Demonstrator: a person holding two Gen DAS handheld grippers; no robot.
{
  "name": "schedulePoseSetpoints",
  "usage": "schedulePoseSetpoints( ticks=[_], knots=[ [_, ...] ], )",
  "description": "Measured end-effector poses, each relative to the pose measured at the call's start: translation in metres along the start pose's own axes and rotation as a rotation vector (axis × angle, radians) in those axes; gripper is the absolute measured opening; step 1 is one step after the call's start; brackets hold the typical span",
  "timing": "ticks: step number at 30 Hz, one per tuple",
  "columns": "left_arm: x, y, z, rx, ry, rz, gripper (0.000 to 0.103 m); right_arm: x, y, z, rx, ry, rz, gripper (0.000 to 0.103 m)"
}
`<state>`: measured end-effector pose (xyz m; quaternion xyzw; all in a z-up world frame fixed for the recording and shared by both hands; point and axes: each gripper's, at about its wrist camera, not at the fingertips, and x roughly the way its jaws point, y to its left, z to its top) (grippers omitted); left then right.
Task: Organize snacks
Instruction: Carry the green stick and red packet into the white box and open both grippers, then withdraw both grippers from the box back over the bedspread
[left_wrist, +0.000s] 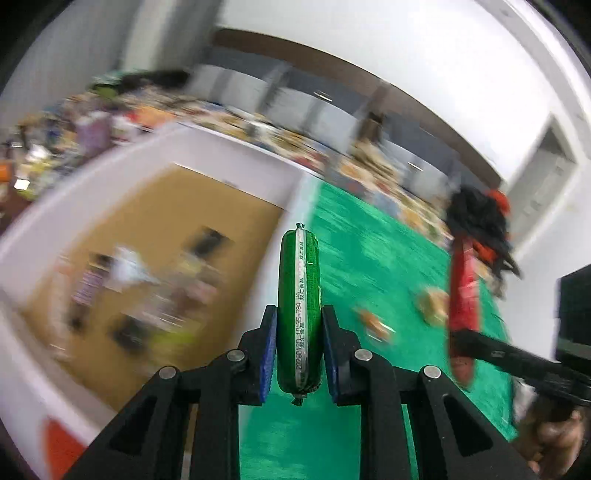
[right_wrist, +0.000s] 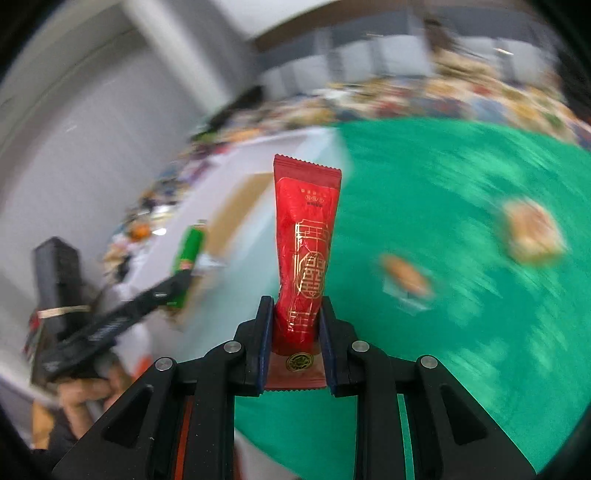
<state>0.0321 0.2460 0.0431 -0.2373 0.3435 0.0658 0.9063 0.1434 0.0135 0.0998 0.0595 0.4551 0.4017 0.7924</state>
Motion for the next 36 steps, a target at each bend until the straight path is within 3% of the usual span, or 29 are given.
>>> schedulePoseSetpoints(
  ticks=[5, 6, 7, 8, 9, 12, 15, 20, 24, 25, 29, 34, 36],
  knots=[
    [-0.001, 0.087, 0.024, -0.097, -0.001, 0.242, 0.022, 0.059, 0.088, 0.036, -0.115, 0.052, 0.143, 0.027],
    [0.002, 0.097, 0.025, -0.103, 0.005, 0.28, 0.028, 0.074, 0.1, 0.04, -0.115, 0.064, 0.17, 0.03],
    [0.005, 0.11, 0.026, -0.112, 0.02, 0.323, 0.043, 0.088, 0.107, 0.042, -0.098, 0.081, 0.199, 0.04],
    [0.006, 0.12, 0.025, -0.124, 0.032, 0.346, 0.054, 0.098, 0.11, 0.042, -0.078, 0.104, 0.23, 0.062],
    [0.0, 0.128, 0.022, -0.137, 0.031, 0.364, 0.07, 0.108, 0.111, 0.042, -0.047, 0.131, 0.257, 0.067],
    [-0.02, 0.135, 0.011, -0.158, -0.027, 0.375, 0.079, 0.108, 0.096, 0.03, 0.011, 0.113, 0.27, 0.066],
    [-0.029, 0.127, -0.002, -0.151, -0.045, 0.337, 0.081, 0.088, 0.058, 0.0, -0.035, 0.051, 0.155, 0.066],
    [-0.027, 0.062, -0.022, -0.05, -0.016, 0.166, 0.081, 0.044, -0.056, -0.082, -0.097, 0.011, -0.308, 0.066],
    [-0.005, -0.017, -0.045, 0.072, 0.038, -0.007, 0.086, -0.006, -0.139, -0.124, -0.006, 0.005, -0.561, 0.066],
    [0.008, -0.041, -0.054, 0.116, 0.069, -0.053, 0.091, -0.016, -0.152, -0.129, 0.016, -0.007, -0.598, 0.066],
    [0.06, -0.1, -0.081, 0.225, 0.178, -0.089, 0.092, -0.048, -0.203, -0.14, 0.123, -0.041, -0.718, 0.066],
    [0.128, -0.121, -0.102, 0.283, 0.262, -0.001, 0.092, -0.057, -0.231, -0.142, 0.187, -0.061, -0.751, 0.066],
    [0.148, -0.116, -0.101, 0.274, 0.267, 0.041, 0.092, -0.055, -0.239, -0.139, 0.199, -0.077, -0.746, 0.072]
  ],
)
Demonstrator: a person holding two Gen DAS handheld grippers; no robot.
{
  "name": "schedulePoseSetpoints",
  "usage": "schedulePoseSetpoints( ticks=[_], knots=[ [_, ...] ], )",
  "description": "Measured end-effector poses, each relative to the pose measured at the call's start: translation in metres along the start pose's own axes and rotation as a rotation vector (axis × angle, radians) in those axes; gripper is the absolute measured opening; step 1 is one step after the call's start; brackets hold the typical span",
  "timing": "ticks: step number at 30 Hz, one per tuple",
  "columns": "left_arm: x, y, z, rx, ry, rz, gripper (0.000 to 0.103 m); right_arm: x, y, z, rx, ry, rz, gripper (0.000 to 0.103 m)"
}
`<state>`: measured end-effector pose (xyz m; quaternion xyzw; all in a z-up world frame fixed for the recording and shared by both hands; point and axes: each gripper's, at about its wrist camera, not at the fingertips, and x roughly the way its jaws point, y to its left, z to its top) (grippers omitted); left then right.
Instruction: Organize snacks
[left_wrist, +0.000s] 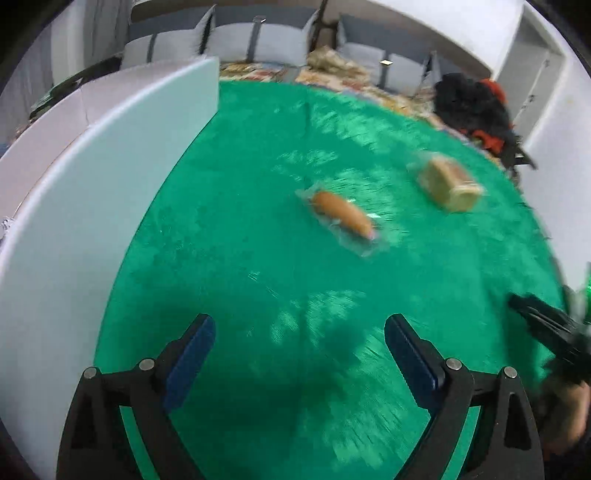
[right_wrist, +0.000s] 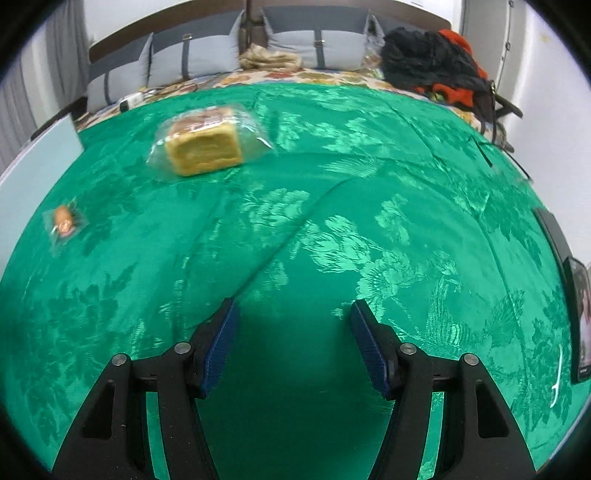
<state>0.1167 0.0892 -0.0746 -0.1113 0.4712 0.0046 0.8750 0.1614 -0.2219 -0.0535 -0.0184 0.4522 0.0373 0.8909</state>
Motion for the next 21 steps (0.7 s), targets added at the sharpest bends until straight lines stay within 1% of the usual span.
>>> schedulePoseSetpoints(
  ticks=[2, 3, 4, 5, 8, 9, 11, 13, 21],
  knots=[
    [0.013, 0.002, 0.0, -0.009, -0.004, 0.021, 0.092, -0.002, -0.007, -0.006, 0.008, -0.014, 0.0, 0.077],
    [0.018, 0.001, 0.0, -0.005, -0.005, 0.032, 0.092, -0.003, -0.007, -0.006, 0.008, -0.015, 0.004, 0.078],
    [0.024, 0.001, 0.001, 0.007, -0.004, 0.047, 0.092, -0.003, -0.006, -0.007, 0.002, -0.015, 0.006, 0.08],
    [0.026, -0.001, 0.001, 0.026, -0.015, 0.066, 0.092, -0.001, -0.002, -0.004, -0.004, -0.012, 0.007, 0.083],
    [0.031, -0.004, -0.007, 0.109, -0.047, 0.129, 0.094, 0.002, -0.001, -0.003, -0.011, -0.008, 0.004, 0.085],
    [0.032, -0.004, -0.009, 0.118, -0.059, 0.133, 0.095, 0.002, -0.001, -0.003, -0.01, -0.008, 0.005, 0.085],
    [0.032, 0.001, -0.008, 0.1, -0.062, 0.13, 0.097, 0.002, -0.001, -0.003, -0.01, -0.008, 0.003, 0.085],
    [0.036, 0.003, -0.003, 0.089, -0.055, 0.137, 0.103, 0.003, -0.002, -0.003, -0.009, -0.008, 0.003, 0.085],
    [0.036, 0.003, -0.002, 0.086, -0.054, 0.143, 0.103, 0.002, -0.002, -0.003, -0.009, -0.007, 0.003, 0.086]
  ],
)
